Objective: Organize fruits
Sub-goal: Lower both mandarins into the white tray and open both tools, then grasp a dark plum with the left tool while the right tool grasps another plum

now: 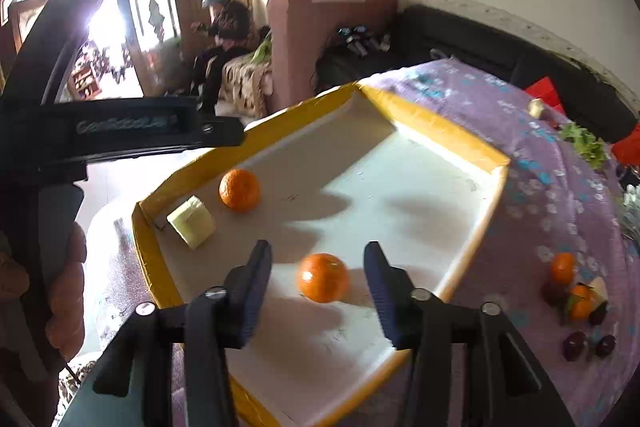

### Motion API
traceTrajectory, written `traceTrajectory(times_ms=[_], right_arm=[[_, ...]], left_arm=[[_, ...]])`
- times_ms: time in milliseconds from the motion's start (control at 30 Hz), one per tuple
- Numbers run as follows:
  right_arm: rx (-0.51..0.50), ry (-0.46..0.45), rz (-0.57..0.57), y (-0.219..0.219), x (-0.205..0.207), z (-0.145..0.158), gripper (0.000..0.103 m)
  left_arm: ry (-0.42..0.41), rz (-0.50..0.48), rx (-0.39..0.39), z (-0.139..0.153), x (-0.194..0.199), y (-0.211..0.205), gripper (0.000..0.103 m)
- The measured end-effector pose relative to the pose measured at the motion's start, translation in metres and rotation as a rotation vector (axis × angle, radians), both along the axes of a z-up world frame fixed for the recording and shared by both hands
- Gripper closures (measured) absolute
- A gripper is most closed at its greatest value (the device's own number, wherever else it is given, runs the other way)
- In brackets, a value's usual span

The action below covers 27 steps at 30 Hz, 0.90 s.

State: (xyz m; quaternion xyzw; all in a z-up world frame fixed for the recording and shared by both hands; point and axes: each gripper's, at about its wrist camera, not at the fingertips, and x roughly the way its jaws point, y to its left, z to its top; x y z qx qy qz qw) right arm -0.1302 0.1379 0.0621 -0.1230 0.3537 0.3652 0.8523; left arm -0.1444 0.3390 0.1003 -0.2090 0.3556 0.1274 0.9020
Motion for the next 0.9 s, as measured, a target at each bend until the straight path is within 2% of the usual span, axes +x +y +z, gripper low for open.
traceTrajectory(times_ms=[133, 400, 633, 767, 900], right_arm=[[0.033, -0.054, -0.080, -0.042, 0.000, 0.017, 0.040], [0.058, -0.057, -0.343, -0.154, 0.024, 0.021, 0.036], [0.094, 0.010, -0.617, -0.276, 0.046, 0.018, 0.036], [0.123, 0.059, -0.673, -0.307, 0.058, 0.013, 0.036], [0.145, 0.097, -0.650, -0.307, 0.074, 0.005, 0.036]], left_arm=[[-0.042, -0.039, 0.046, 0.019, -0.006, -0.033, 0.020], [-0.043, -0.169, 0.146, 0.027, -0.006, -0.102, 0.015], [-0.017, -0.227, 0.178, 0.017, 0.005, -0.135, 0.014], [0.013, -0.289, 0.159, 0.008, 0.017, -0.159, 0.014], [0.042, -0.329, 0.177, 0.001, 0.022, -0.176, 0.014]])
